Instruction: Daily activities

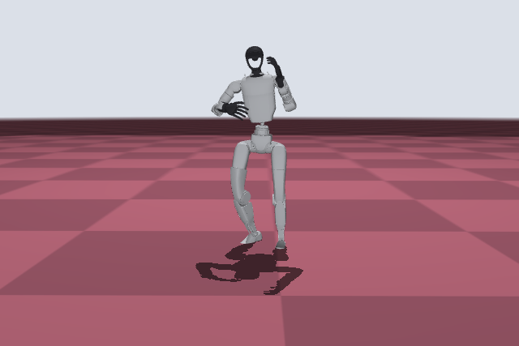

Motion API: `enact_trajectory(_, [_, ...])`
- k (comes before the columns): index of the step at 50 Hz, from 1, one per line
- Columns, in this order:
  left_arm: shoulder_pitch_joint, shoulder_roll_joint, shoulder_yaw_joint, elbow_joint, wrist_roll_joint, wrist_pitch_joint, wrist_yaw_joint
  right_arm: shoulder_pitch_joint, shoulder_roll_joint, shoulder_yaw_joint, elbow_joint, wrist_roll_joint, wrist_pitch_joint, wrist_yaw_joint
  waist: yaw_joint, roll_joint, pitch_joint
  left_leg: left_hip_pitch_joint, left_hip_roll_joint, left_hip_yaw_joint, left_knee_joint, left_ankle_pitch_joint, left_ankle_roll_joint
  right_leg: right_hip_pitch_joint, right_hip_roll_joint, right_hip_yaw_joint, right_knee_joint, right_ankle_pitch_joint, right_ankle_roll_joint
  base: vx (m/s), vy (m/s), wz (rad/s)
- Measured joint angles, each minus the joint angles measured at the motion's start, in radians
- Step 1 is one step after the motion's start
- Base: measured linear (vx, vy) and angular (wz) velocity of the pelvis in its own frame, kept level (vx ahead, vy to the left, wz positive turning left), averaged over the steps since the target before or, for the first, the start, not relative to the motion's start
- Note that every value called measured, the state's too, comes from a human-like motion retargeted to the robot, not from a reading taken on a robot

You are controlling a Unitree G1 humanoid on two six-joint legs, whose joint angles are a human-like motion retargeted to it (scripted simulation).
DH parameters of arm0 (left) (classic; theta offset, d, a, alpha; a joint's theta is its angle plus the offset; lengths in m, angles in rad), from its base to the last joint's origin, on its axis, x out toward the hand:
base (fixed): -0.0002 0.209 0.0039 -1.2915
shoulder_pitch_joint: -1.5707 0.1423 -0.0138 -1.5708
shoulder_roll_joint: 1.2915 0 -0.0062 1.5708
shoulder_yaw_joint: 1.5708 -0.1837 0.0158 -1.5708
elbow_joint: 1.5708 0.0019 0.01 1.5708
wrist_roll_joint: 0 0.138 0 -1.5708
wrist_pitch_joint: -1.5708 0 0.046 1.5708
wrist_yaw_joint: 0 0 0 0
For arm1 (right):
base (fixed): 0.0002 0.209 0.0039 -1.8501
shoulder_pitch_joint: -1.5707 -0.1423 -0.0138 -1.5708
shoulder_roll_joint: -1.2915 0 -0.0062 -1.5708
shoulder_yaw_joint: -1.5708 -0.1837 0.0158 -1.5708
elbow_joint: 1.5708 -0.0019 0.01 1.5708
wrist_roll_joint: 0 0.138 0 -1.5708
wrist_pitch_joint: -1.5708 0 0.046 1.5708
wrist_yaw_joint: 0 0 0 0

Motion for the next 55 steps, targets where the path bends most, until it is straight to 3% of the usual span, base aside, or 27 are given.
enact_trajectory(8, [-0.053,-0.031,-0.068,0.014,0.027,0.0,0.005,0.046,-0.03,0.09,0.196,-0.131,0.023,0.115,0.035,0.022,-0.001,-0.012,0.007,-0.034,0.019,-0.012,-0.016,0.027,0.024,-0.019,-0.035,0.019,-0.008,-0.01,0.03,0.24])
enact_trajectory(21, [-0.073,-0.009,-0.058,-0.027,0.153,0.009,0.05,0.011,-0.069,0.108,0.205,-0.243,-0.017,0.064,0.038,0.035,-0.009,-0.012,0.012,-0.063,-0.009,0.005,-0.019,0.042,0.049,-0.026,-0.085,0.053,-0.018,0.0,0.0,0.01])
enact_trajectory(40, [-0.004,0.083,-0.068,0.112,0.231,0.036,-0.071,-0.009,0.028,0.034,0.263,-0.384,-0.016,-0.018,0.024,0.007,-0.014,0.031,-0.009,-0.07,-0.075,0.04,0.011,0.035,0.027,0.003,-0.061,0.054,-0.029,0.0,0.0,0.0])
enact_trajectory(55, [-0.01,0.247,-0.098,0.219,0.406,0.061,-0.203,-0.1,0.079,-0.087,0.208,-0.401,-0.023,-0.087,0.011,-0.018,-0.031,0.057,-0.032,-0.073,-0.106,0.059,0.037,0.02,-0.008,0.021,-0.011,0.032,-0.032,0.0,0.0,0.0])
